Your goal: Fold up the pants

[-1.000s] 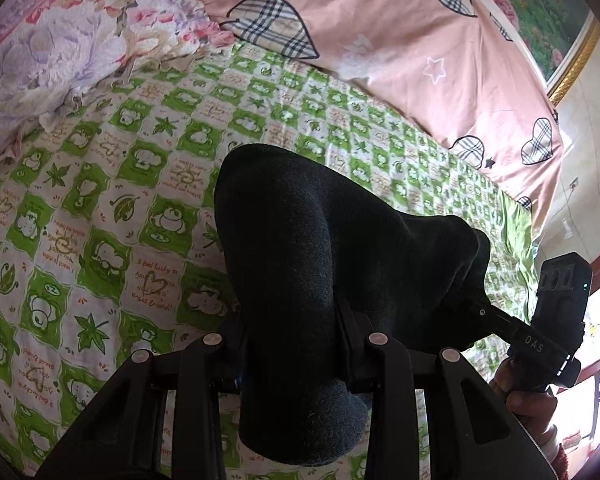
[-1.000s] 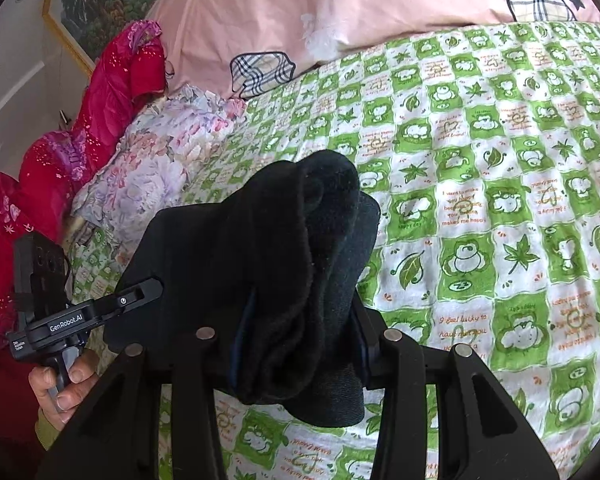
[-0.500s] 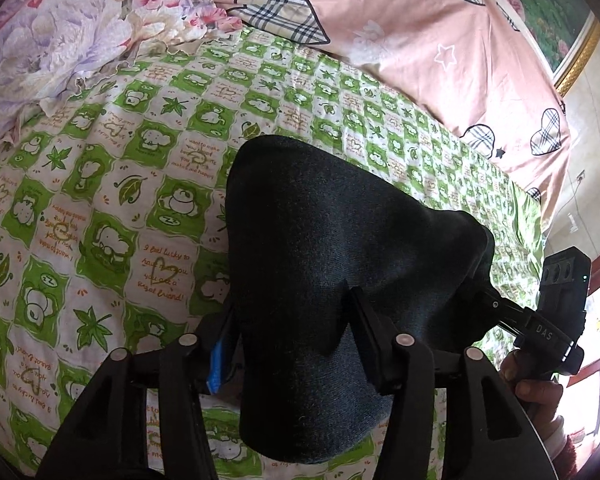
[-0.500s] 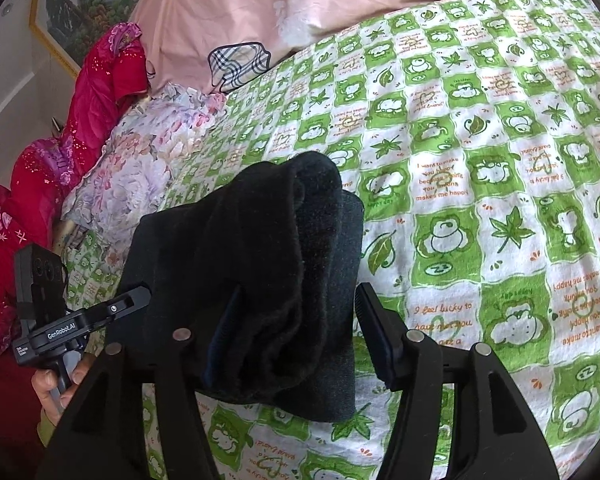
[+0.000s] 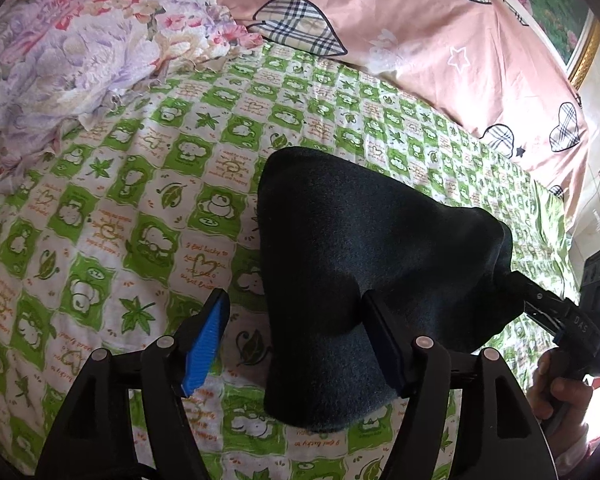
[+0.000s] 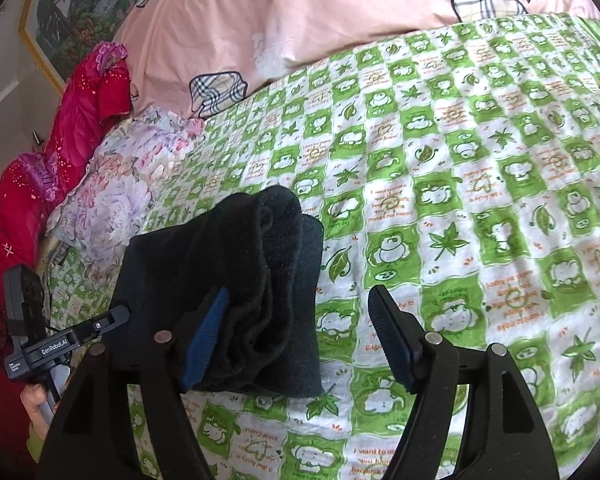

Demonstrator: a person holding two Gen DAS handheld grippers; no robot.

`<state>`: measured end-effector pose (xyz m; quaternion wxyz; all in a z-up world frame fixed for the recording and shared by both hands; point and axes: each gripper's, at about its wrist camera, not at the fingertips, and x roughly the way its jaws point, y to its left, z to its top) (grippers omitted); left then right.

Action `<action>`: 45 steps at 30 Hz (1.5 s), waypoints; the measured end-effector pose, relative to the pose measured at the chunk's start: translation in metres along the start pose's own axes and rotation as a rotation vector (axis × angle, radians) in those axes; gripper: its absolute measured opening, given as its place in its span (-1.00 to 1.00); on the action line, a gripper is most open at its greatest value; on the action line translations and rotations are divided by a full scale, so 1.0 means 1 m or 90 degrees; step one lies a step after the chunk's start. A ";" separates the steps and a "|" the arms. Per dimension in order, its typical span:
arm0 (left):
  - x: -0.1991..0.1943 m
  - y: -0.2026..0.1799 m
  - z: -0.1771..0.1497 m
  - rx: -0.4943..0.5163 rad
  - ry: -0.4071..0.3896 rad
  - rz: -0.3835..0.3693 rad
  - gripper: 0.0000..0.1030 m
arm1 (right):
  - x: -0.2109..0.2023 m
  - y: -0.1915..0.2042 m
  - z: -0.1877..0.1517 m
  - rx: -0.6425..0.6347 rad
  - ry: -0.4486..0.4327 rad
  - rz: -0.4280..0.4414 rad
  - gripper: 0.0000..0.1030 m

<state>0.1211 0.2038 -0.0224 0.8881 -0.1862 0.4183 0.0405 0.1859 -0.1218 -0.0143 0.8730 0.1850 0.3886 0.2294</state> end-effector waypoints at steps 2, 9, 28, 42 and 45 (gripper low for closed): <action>-0.006 -0.002 -0.003 0.003 -0.010 0.012 0.41 | -0.008 0.004 -0.002 -0.004 -0.017 0.000 0.52; -0.029 -0.013 -0.023 0.017 -0.054 0.057 0.58 | -0.026 0.030 -0.020 -0.078 -0.050 -0.017 0.71; -0.053 -0.044 -0.076 0.080 -0.083 0.121 0.62 | -0.034 0.076 -0.065 -0.199 -0.063 -0.052 0.94; -0.062 -0.052 -0.094 0.103 -0.122 0.149 0.70 | -0.026 0.087 -0.088 -0.254 -0.058 -0.079 0.98; -0.062 -0.052 -0.098 0.110 -0.123 0.153 0.71 | -0.026 0.088 -0.089 -0.262 -0.056 -0.081 0.98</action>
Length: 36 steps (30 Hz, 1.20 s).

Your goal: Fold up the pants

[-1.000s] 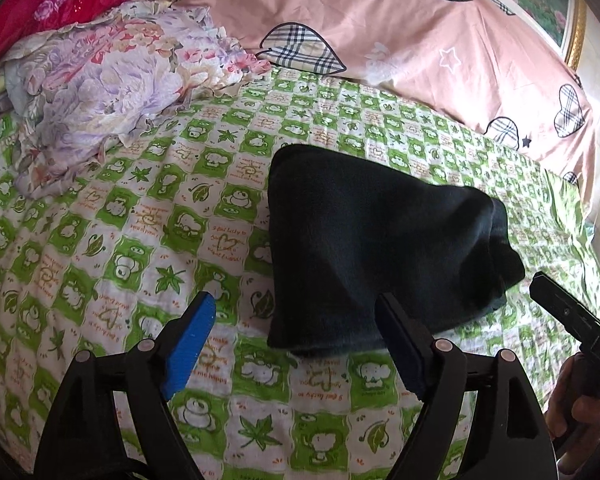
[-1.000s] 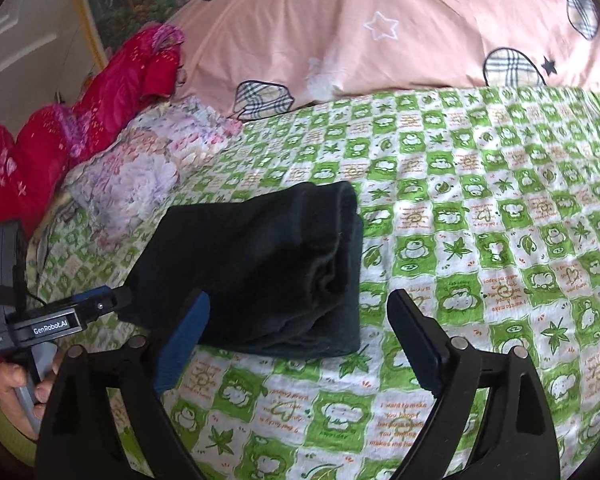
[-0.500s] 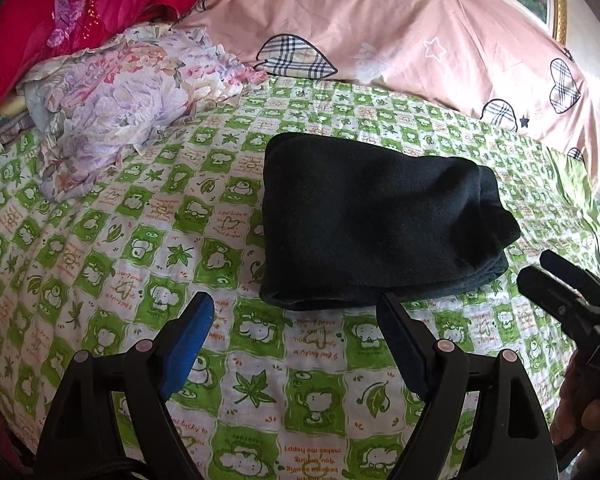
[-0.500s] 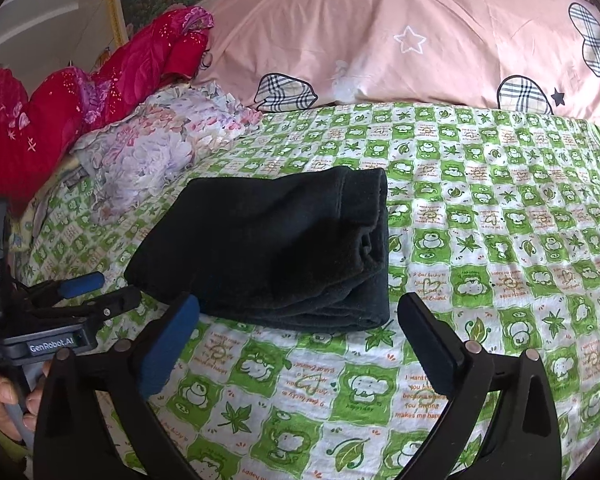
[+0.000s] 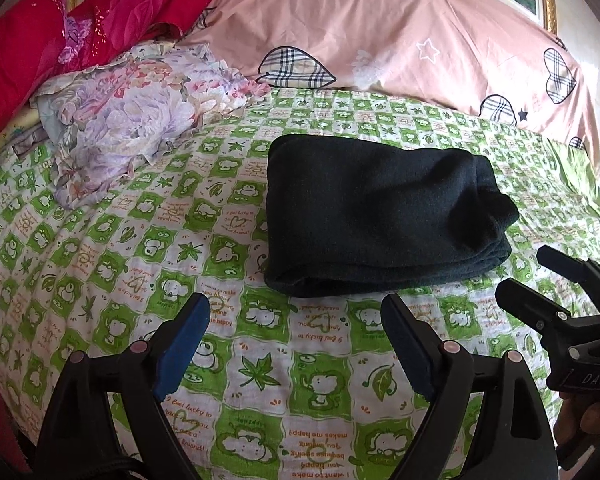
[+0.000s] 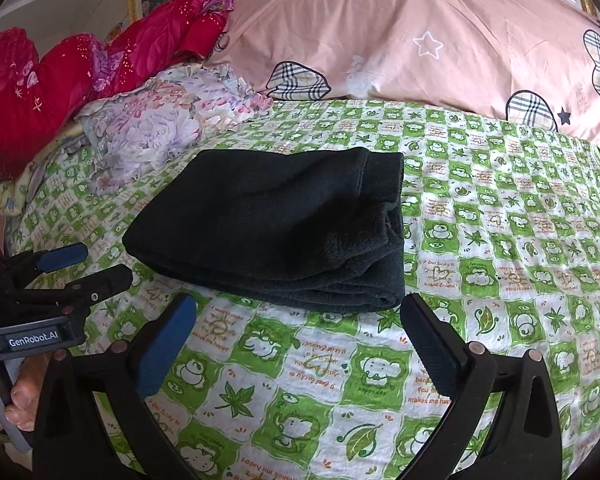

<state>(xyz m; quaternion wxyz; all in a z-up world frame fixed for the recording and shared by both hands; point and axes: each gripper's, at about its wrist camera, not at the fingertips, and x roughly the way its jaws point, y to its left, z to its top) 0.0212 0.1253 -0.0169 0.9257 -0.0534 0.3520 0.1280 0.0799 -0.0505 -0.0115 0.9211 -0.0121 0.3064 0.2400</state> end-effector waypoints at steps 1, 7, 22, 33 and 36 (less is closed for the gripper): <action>-0.001 0.000 -0.001 0.002 -0.002 0.003 0.71 | 0.000 0.000 0.000 -0.002 0.001 0.000 0.98; -0.001 0.000 -0.005 0.017 -0.008 0.022 0.76 | 0.002 -0.001 -0.001 -0.008 0.006 0.000 0.99; 0.007 -0.001 -0.006 0.038 -0.006 0.048 0.86 | 0.010 0.009 0.002 -0.051 0.021 -0.007 0.99; 0.008 -0.004 -0.005 0.051 -0.005 0.040 0.91 | 0.011 0.014 0.008 -0.077 0.034 -0.005 0.99; 0.007 -0.004 -0.004 0.049 -0.008 0.040 0.92 | 0.012 0.015 0.008 -0.081 0.036 -0.002 0.99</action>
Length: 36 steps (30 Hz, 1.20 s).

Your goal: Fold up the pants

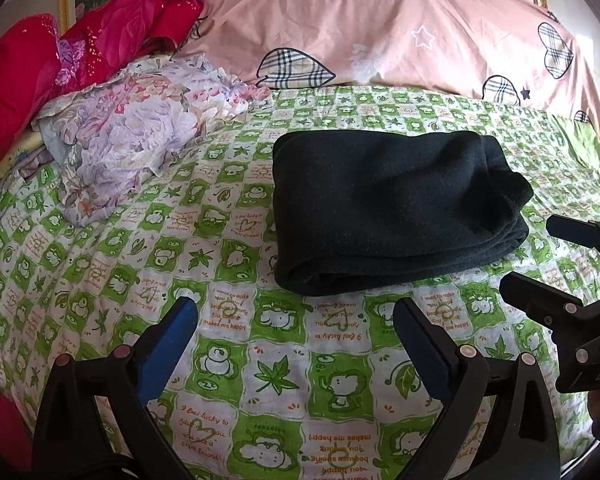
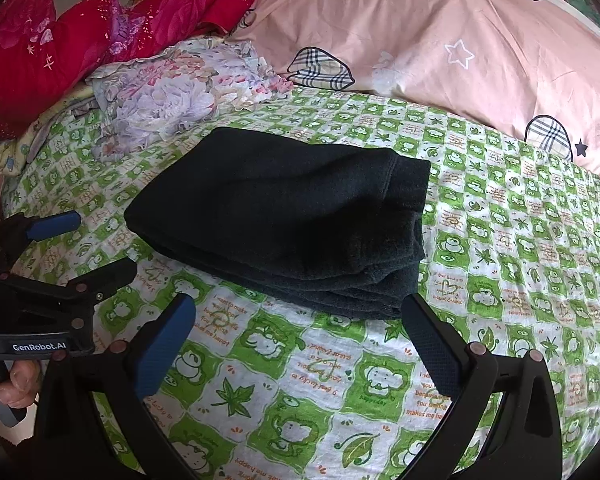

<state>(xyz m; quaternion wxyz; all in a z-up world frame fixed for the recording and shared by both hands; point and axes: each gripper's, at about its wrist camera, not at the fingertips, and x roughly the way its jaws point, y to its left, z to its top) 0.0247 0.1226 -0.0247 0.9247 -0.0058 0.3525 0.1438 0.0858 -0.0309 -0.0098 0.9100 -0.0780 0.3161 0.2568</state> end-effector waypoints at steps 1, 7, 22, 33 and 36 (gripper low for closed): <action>0.000 0.001 0.000 -0.002 -0.001 0.000 0.92 | 0.000 0.000 0.000 -0.001 0.001 -0.001 0.99; -0.001 0.002 0.001 -0.005 -0.004 0.000 0.92 | 0.002 0.000 0.001 0.002 0.007 0.003 0.99; 0.003 0.002 0.002 -0.002 0.008 -0.007 0.92 | 0.003 -0.001 0.005 0.004 0.011 0.007 0.99; 0.001 0.004 0.007 0.007 0.008 -0.003 0.92 | 0.000 0.002 0.009 0.007 0.006 0.010 0.99; 0.000 0.005 0.008 0.007 0.009 -0.004 0.92 | -0.001 0.002 0.010 0.007 0.006 0.010 0.99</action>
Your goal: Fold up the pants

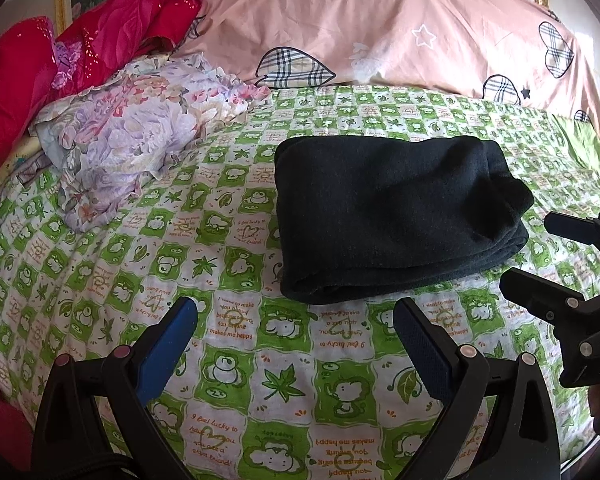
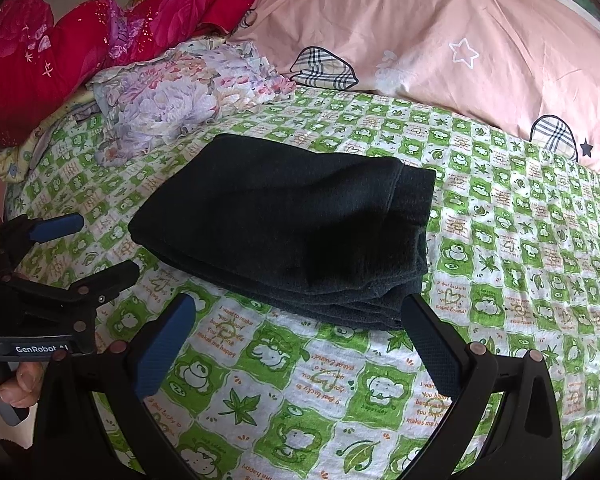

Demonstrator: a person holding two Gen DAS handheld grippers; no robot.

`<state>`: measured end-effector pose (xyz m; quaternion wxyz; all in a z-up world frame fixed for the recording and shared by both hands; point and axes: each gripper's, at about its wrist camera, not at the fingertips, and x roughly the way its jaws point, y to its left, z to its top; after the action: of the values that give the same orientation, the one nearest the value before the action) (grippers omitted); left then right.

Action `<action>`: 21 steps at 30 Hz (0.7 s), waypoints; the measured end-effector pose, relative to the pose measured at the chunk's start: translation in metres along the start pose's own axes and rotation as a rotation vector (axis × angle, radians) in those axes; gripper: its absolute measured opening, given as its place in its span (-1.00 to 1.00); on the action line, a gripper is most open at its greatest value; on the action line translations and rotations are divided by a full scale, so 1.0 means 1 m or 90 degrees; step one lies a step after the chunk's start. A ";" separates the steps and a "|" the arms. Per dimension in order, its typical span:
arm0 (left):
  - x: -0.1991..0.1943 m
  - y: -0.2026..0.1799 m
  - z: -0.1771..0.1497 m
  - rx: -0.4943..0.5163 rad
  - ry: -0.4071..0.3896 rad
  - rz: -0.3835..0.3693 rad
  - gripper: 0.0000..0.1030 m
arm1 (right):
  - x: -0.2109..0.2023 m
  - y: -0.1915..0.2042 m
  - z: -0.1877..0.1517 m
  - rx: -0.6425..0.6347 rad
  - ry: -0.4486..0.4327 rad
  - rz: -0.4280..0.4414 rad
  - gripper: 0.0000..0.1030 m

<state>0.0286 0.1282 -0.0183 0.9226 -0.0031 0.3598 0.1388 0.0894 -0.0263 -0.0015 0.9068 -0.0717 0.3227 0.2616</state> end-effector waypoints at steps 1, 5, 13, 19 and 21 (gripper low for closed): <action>0.000 0.000 0.000 0.000 0.001 0.001 0.92 | 0.000 0.000 0.000 0.000 0.000 0.001 0.99; 0.000 0.000 0.000 0.000 0.002 0.001 0.92 | 0.000 0.000 0.001 -0.001 0.002 0.001 0.99; 0.000 0.000 0.001 0.001 0.003 -0.001 0.92 | 0.000 0.000 0.002 -0.002 0.001 0.001 0.99; 0.001 0.000 0.001 0.001 0.003 -0.002 0.92 | -0.001 0.000 0.003 -0.002 0.000 0.003 0.99; 0.000 0.000 0.002 0.002 0.004 -0.004 0.92 | -0.001 -0.001 0.005 0.000 -0.001 0.005 0.99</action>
<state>0.0298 0.1284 -0.0172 0.9219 -0.0034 0.3628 0.1355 0.0915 -0.0260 0.0030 0.9060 -0.0706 0.3223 0.2651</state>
